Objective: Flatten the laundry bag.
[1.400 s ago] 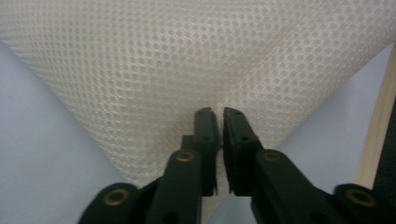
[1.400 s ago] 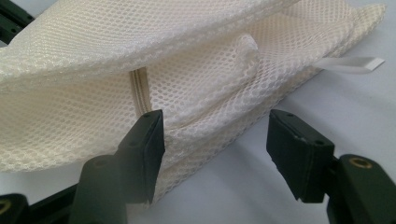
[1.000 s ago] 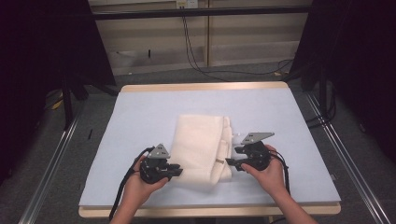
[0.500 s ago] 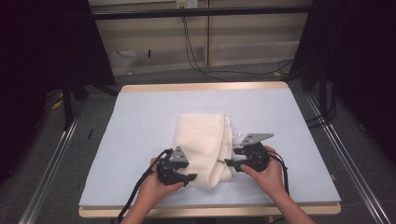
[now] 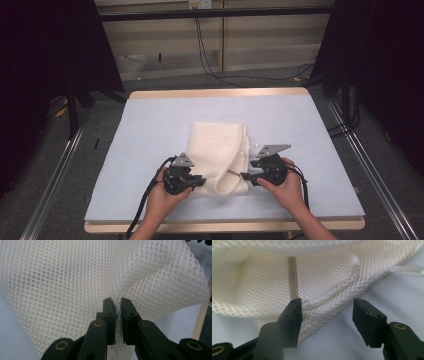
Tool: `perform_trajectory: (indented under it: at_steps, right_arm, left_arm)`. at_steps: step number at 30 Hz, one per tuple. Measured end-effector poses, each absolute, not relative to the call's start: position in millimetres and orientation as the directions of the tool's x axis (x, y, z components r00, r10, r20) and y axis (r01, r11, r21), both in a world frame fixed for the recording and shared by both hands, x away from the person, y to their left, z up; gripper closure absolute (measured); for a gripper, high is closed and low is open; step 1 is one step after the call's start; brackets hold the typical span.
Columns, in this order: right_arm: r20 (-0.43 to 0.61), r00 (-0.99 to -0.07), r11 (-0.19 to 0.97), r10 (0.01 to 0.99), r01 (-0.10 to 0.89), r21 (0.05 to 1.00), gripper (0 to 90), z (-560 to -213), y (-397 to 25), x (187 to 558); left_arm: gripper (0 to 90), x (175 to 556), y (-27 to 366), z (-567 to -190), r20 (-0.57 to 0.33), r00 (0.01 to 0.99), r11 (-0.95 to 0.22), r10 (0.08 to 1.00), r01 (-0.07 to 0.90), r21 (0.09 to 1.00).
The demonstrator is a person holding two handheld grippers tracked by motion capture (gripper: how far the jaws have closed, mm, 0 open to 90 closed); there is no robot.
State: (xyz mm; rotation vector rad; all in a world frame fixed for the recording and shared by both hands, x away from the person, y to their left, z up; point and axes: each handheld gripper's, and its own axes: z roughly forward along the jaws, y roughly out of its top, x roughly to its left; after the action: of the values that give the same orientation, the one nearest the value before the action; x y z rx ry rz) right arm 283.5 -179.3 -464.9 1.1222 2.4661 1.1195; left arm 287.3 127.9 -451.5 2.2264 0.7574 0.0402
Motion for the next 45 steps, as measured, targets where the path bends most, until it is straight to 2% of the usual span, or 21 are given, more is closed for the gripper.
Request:
perform_trajectory:
  at_steps: [7, 9, 13, 19, 22, 23, 24, 37, 45]
  right_arm:
    - [0.111, -0.701, 0.448, 0.704, 0.561, 0.696, 47.0, -467, -176, 284]
    - [0.118, -0.686, 0.451, 0.718, 0.588, 0.672, 48.6, -468, -175, 284]
    - [0.116, -0.704, 0.47, 0.701, 0.578, 0.667, 57.5, -469, -173, 284]
    - [0.122, -0.708, 0.479, 0.696, 0.585, 0.655, 65.5, -469, -171, 283]
    - [0.109, -0.736, 0.506, 0.668, 0.557, 0.658, 78.3, -468, -168, 283]
    - [0.109, -0.736, 0.506, 0.668, 0.557, 0.658, 78.3, -468, -168, 283]
    - [0.11, -0.739, 0.513, 0.665, 0.558, 0.652, 84.4, -466, -166, 282]
    - [0.117, -0.725, 0.488, 0.679, 0.565, 0.665, 86.7, -463, -175, 287]
    - [0.111, -0.715, 0.475, 0.69, 0.563, 0.676, 86.8, -461, -176, 287]
  left_arm:
    - [83.9, 290, 142, -445, -0.241, 0.798, -0.461, 0.552, 0.533, 0.709]
    - [83.9, 291, 146, -444, -0.266, 0.79, -0.435, 0.553, 0.545, 0.717]
    - [83.9, 294, 156, -442, -0.285, 0.773, -0.402, 0.566, 0.561, 0.723]
    - [83.7, 297, 168, -440, -0.311, 0.752, -0.357, 0.581, 0.579, 0.733]
    - [83.6, 298, 177, -437, -0.326, 0.735, -0.324, 0.595, 0.59, 0.74]
    - [83.6, 298, 177, -437, -0.326, 0.735, -0.324, 0.595, 0.59, 0.74]
    - [83.6, 299, 181, -436, -0.326, 0.733, -0.319, 0.597, 0.59, 0.741]
    - [83.6, 304, 207, -435, -0.359, 0.669, -0.228, 0.65, 0.623, 0.748]
    - [83.6, 306, 213, -436, -0.358, 0.657, -0.22, 0.664, 0.629, 0.746]
